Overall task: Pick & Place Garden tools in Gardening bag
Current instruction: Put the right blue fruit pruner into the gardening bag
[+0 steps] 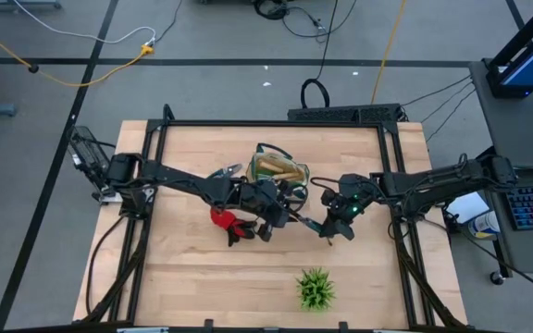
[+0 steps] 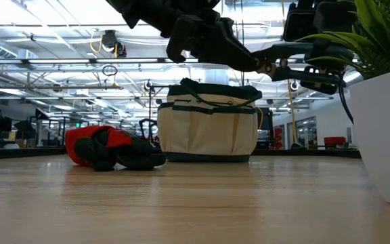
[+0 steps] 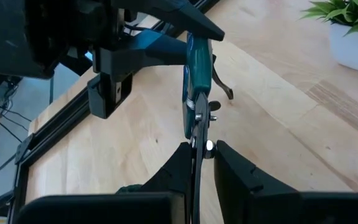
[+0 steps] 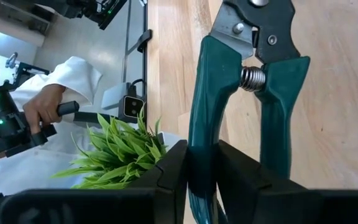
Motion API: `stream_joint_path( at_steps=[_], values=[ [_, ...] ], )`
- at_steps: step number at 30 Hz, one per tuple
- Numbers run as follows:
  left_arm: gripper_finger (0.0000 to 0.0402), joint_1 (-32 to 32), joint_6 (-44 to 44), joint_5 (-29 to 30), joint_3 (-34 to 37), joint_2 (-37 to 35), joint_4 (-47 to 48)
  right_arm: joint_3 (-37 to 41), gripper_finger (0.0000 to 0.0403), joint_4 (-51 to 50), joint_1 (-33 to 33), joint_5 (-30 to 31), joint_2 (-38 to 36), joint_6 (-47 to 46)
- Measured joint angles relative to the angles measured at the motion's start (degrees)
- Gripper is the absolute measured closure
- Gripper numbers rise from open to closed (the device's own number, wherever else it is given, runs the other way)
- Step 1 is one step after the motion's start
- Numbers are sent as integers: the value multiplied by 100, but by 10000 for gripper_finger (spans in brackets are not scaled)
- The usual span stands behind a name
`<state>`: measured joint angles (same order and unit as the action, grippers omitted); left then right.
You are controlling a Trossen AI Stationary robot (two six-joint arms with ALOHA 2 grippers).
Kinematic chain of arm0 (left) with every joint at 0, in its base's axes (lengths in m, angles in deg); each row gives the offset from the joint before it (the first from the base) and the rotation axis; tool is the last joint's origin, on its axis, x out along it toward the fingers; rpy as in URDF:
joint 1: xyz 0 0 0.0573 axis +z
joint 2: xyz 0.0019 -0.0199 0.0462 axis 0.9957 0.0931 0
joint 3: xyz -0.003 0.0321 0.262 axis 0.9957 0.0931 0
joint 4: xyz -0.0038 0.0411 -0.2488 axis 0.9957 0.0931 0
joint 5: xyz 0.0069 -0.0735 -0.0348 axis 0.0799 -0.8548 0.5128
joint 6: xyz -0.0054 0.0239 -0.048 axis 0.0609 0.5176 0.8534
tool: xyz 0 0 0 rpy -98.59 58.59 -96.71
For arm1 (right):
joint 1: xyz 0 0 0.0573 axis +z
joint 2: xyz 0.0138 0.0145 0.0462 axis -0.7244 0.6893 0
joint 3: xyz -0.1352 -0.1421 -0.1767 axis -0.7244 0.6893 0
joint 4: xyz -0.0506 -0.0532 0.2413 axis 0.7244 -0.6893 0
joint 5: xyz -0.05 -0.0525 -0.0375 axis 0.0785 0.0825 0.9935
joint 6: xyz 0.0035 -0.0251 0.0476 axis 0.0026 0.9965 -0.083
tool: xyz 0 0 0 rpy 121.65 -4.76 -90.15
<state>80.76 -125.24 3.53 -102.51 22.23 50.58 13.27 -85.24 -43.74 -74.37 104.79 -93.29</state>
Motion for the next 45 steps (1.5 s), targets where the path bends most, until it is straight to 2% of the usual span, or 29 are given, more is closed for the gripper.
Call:
stream_joint_path(
  at_steps=[9,19,36,43,45],
  values=[
    [357,7,247,63,0,0,40,0,283,27,-7,-2,0,-20],
    [357,1,558,143,0,0,643,0,248,-3,-188,-36,0,-21],
    [357,-226,928,392,9,-244,1114,-5,245,-396,-696,-37,0,5],
    [356,-466,1295,1105,0,-645,1927,-7,245,-442,-841,-21,0,333],
    [356,-515,1443,1281,8,-733,1911,-8,245,-508,-870,-16,0,518]
  ],
)
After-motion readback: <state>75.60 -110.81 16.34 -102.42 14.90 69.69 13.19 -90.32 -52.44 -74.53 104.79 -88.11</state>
